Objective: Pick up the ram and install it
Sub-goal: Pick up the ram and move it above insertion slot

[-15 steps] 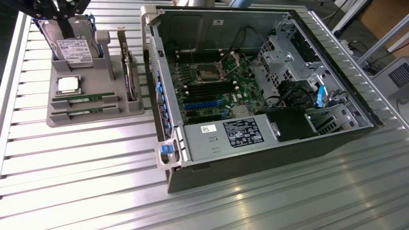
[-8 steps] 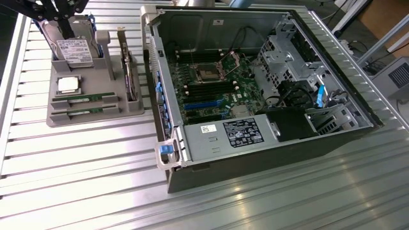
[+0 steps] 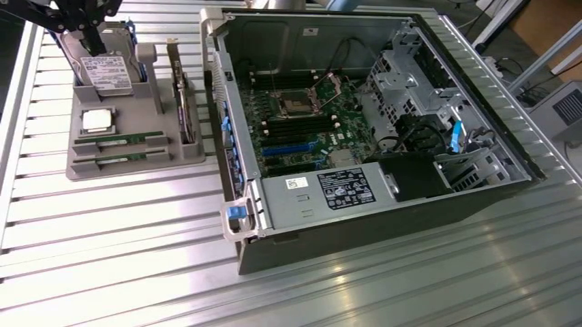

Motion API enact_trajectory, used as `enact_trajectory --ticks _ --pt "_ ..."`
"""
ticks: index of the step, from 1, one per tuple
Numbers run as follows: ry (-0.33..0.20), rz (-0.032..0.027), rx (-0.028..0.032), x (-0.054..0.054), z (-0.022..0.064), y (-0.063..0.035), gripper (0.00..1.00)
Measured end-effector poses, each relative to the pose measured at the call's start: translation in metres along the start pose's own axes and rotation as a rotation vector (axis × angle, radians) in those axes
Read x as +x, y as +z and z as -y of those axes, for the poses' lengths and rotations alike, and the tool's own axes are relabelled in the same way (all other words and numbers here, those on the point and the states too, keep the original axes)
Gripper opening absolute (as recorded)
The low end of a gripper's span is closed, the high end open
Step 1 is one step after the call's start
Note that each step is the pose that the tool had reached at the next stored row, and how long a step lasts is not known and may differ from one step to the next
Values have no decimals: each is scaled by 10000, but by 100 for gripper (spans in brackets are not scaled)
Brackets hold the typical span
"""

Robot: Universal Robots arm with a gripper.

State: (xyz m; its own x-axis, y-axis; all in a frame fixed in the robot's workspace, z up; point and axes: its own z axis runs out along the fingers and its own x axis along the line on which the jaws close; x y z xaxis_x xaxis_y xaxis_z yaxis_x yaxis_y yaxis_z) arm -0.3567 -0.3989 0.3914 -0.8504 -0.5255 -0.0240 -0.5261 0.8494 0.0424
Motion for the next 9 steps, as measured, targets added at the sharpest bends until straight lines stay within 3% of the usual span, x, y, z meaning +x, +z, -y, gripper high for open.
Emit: enact_trajectory --ticks 3,9 --pt "-500 -23 -9 0 0 2 10" --pt "-2016 -95 -35 0 0 5 10"
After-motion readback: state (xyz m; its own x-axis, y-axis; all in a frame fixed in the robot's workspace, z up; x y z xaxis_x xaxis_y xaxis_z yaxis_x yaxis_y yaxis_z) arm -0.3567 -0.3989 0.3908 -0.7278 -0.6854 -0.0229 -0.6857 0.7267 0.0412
